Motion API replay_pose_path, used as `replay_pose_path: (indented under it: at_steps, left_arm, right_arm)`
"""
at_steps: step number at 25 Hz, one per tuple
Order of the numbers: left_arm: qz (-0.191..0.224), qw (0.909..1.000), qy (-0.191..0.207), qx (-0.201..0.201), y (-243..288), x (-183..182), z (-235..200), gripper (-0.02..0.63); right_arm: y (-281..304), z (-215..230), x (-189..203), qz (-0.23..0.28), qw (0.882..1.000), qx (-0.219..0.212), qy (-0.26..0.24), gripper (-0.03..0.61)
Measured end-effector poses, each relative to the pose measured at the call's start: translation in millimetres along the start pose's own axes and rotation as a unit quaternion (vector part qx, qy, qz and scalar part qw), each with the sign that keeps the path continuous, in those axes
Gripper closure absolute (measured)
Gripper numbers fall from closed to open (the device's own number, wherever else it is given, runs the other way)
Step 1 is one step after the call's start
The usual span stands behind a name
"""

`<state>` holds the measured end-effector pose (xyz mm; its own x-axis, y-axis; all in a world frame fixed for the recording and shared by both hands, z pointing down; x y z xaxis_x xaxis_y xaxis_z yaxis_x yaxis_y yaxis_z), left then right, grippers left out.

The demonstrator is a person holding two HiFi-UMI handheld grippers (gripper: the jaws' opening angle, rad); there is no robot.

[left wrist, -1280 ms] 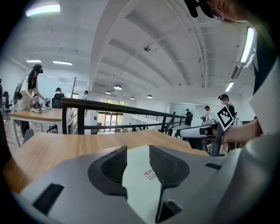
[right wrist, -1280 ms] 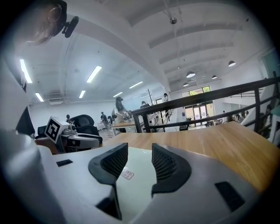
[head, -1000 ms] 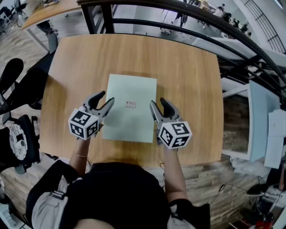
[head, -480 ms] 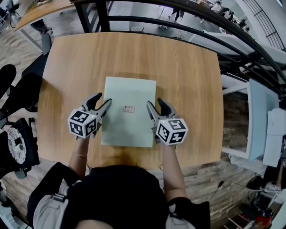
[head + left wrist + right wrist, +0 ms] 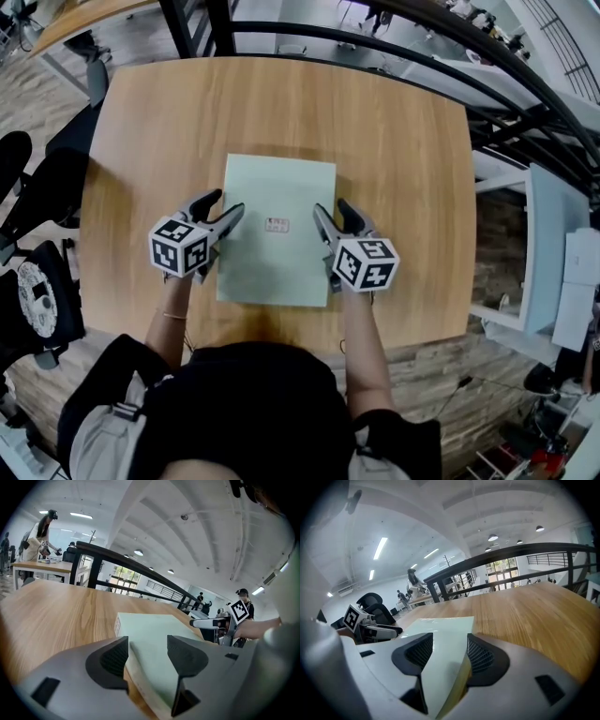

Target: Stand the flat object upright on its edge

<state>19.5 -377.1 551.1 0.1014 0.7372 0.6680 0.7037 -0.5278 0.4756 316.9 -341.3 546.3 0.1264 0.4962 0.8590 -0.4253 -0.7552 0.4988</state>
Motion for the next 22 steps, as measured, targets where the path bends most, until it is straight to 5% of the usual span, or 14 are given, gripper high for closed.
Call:
replay_pose_path:
  at_steps: [9,22]
  left_arm:
    - [-0.014,0.9999,-0.007,-0.001,5.3,3.9,-4.5,0.359]
    - [0.005,0.9997,-0.026,-0.004,2.7,1.1,-1.3,0.360]
  right_arm:
    - [13.1,5.2,16.1,-0.029,0.998,-0.016,0.049,0.351]
    - [5.6,4.9,13.5,-0.008,0.995,-0.010,0.103,0.351]
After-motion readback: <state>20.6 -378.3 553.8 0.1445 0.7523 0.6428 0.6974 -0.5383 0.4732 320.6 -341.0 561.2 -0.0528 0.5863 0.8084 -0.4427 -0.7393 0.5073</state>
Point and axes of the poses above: the fingertips, and each gripper's own axes: y forward along the fingers, z to its right, x out of its underside, the point moved 9 cm from there along -y, backward along the fingers, and after that the axes turned 15 degrees about -y, right-handed, at the moved point
